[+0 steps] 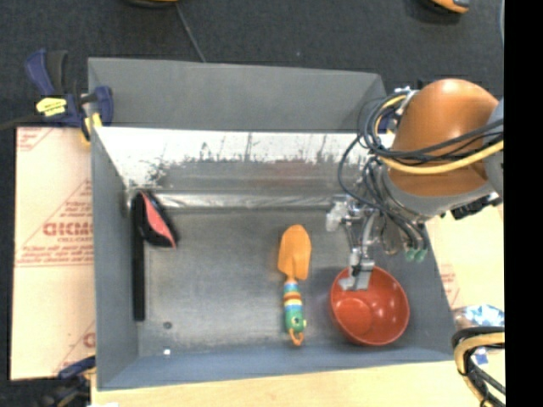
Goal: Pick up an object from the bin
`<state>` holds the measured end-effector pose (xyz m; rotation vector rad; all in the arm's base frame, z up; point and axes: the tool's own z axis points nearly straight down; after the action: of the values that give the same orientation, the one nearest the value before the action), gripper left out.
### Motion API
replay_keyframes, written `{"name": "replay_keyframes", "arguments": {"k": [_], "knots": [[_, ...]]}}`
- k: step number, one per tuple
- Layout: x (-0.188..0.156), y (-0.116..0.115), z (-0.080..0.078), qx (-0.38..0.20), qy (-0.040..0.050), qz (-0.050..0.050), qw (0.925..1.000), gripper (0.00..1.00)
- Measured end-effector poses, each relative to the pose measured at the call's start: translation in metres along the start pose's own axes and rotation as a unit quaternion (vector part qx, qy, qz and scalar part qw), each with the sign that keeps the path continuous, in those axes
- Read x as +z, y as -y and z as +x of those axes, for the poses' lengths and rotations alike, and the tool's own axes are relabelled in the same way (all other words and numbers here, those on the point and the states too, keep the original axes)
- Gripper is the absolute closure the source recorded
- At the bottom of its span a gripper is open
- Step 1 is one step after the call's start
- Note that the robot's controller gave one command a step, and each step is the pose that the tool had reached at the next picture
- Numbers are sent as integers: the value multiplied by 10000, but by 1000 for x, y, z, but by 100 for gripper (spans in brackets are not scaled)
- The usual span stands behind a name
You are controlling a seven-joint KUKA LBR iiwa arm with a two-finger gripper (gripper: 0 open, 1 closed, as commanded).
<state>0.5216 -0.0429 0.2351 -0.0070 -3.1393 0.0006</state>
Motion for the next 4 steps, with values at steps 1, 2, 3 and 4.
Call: {"name": "replay_keyframes", "arguments": {"k": [1,2,3,4], "knots": [[-2,0,-1,-8,27,4,10000,0],[47,-8,-23,-714,45,8,9974,0],[77,79,42,-1219,22,21,9925,0],[105,4,-66,-1985,62,13,9801,0]]}}
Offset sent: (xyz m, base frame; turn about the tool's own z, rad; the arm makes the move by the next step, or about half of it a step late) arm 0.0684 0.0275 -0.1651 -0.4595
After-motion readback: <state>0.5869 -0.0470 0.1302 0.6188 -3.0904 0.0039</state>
